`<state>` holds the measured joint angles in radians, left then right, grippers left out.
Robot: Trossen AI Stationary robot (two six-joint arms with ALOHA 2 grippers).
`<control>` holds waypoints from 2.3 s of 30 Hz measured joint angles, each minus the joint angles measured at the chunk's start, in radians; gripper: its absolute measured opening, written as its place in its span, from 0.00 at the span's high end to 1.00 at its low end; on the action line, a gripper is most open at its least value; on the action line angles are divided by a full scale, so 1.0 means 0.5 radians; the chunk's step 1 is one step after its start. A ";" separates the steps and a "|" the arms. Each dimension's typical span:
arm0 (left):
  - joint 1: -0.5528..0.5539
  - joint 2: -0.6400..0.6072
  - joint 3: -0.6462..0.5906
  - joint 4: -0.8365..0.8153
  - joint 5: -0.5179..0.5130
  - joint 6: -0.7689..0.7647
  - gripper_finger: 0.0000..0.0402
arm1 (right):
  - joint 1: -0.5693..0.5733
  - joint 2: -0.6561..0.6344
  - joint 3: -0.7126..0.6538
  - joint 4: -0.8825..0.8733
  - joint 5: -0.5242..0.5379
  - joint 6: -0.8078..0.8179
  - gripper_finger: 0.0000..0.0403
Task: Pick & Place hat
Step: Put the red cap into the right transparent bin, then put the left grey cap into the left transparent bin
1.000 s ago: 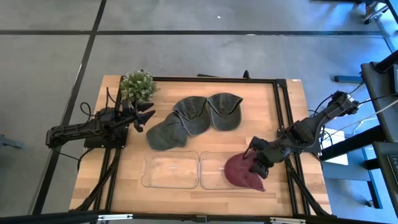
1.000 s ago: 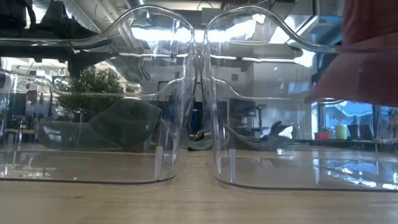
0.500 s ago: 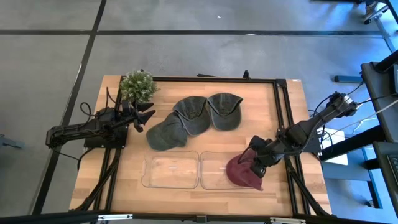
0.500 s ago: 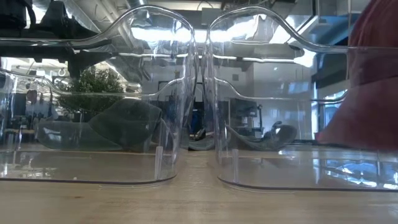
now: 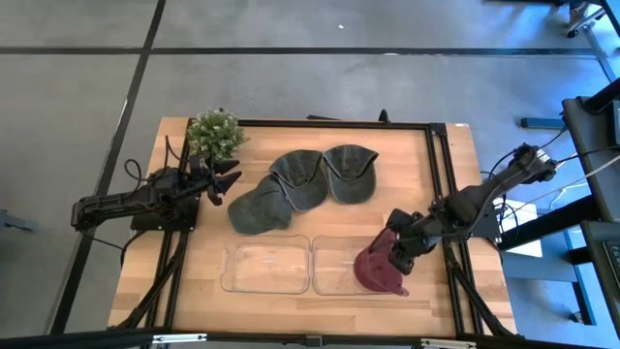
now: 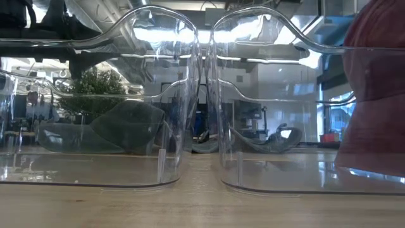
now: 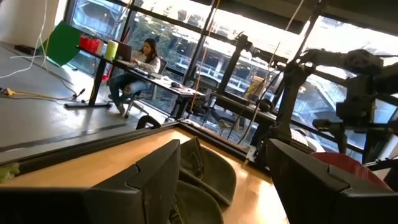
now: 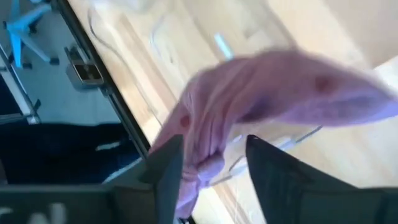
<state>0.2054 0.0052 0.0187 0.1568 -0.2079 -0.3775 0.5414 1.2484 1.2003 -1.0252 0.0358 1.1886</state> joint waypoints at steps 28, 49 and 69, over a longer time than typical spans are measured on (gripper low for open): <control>-0.409 2.347 1.012 -0.831 -0.040 0.347 0.49 | -0.393 0.017 0.573 -0.543 0.975 -0.412 0.42; -0.431 2.853 1.015 -0.685 -0.067 0.310 0.81 | -0.412 0.026 0.571 -0.539 0.974 -0.511 0.42; -0.434 2.424 1.426 -1.185 -0.061 0.365 0.99 | -0.412 0.026 0.571 -0.550 0.974 -0.615 0.42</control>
<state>-0.0119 1.2172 0.7314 -0.4356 -0.2383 -0.1950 0.3355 1.2613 1.4857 -1.3003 0.5228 0.8810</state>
